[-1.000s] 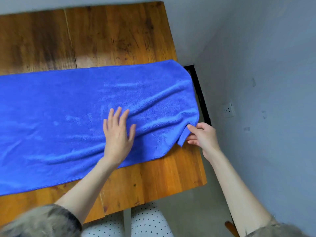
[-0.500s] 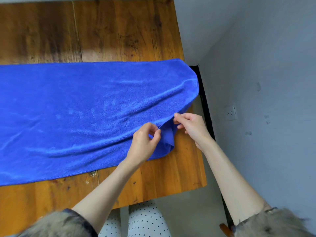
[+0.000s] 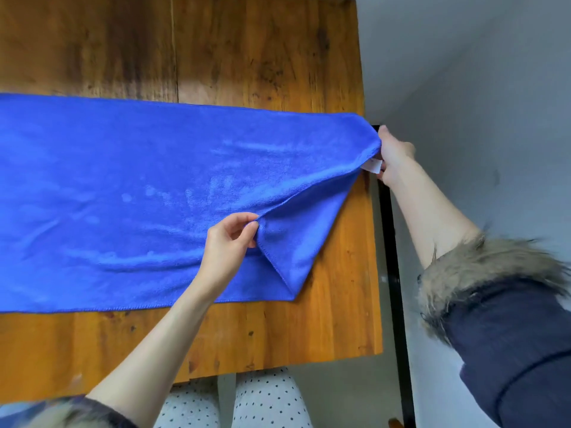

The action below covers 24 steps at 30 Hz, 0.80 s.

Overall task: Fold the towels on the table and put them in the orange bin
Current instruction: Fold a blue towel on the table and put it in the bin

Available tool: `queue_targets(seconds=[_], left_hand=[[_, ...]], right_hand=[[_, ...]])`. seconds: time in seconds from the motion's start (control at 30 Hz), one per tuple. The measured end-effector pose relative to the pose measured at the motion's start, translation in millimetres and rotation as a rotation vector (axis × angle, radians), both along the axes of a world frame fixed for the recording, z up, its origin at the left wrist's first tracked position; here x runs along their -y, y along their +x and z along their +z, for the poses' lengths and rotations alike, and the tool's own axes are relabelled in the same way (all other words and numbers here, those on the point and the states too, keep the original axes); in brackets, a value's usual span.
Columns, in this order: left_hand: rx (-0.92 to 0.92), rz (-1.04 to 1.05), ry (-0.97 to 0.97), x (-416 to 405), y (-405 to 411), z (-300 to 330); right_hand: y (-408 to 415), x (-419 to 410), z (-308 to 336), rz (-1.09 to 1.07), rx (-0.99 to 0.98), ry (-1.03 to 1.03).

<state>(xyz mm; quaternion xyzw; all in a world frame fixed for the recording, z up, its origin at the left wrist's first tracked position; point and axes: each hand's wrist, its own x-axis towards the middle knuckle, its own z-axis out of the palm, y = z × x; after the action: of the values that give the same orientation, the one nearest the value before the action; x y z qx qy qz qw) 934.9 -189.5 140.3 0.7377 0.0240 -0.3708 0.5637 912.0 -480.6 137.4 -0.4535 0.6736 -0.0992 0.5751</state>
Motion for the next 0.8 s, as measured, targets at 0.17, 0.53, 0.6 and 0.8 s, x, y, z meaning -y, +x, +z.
queue_targets(seconds=[0.17,0.53,0.6,0.8], left_hand=[[0.004,0.041,0.003,-23.1,15.6,-1.1],[0.201,-0.065,0.168,-97.8,53.3,21.8],[0.215,-0.034,0.143,-117.3,61.1,33.8],[0.239,0.033,0.010,-188.8,87.6,76.4]], right_hand=[[25.8,2.7,-0.9,0.060,-0.082,-0.057],[81.5,-84.4,43.5,0.490,-0.100,-0.417],[101.5,-117.1,59.5,0.614,-0.079,-0.506],[161.3,-218.1,106.3,0.862,0.061,-0.594]])
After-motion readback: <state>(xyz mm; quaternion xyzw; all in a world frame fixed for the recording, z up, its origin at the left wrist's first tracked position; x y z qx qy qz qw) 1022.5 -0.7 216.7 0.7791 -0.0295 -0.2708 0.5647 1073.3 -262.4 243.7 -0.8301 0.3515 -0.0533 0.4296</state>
